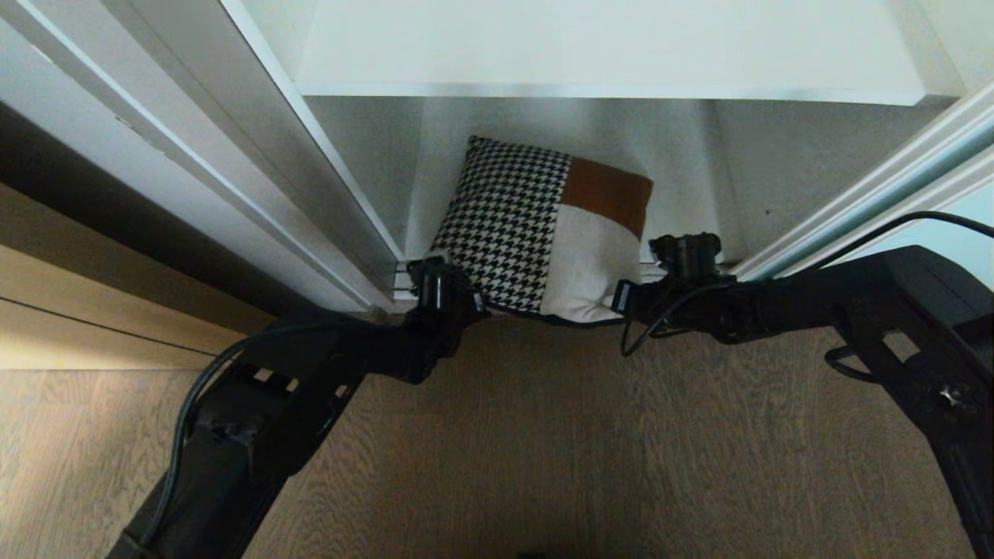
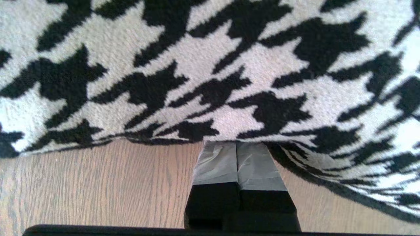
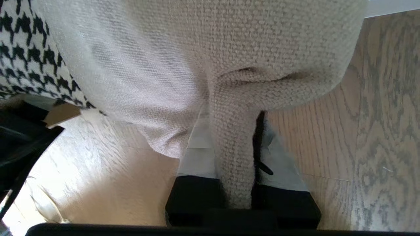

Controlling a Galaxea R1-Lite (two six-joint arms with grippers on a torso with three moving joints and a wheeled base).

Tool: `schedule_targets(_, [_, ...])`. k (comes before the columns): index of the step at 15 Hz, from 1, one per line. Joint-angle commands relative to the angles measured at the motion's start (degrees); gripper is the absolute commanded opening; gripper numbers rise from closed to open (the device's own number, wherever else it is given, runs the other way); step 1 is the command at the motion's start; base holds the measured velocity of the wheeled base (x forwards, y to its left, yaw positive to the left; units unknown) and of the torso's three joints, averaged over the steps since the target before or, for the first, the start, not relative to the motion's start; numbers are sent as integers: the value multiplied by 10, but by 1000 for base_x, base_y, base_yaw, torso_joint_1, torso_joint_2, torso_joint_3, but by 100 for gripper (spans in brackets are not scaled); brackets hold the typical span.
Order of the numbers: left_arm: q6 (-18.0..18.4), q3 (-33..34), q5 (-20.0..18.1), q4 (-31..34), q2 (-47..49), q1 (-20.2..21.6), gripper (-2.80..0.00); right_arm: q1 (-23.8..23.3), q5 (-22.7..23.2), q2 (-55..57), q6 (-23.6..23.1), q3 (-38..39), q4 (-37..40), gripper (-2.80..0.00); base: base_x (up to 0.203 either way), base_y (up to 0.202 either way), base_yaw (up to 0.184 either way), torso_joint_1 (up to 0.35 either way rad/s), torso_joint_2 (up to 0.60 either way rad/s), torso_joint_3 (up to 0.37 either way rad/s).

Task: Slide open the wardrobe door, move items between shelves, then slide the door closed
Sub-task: Place the pillow on the lower shelf

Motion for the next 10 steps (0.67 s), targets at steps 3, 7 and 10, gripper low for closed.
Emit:
schedule_targets(3, [1, 0, 2, 4, 13, 0, -280, 1, -3, -10, -9, 4, -3, 0, 0, 0, 0, 0, 0, 0])
schedule_targets(7, [3, 6, 2, 4, 13, -7, -280, 1, -3, -56, -10, 32, -3, 0, 0, 0, 0, 0, 0, 0])
schedule_targets(10, [13, 6, 2, 4, 11, -16, -280, -5, -3, -84, -10, 47, -2, 0, 0, 0, 0, 0, 0, 0])
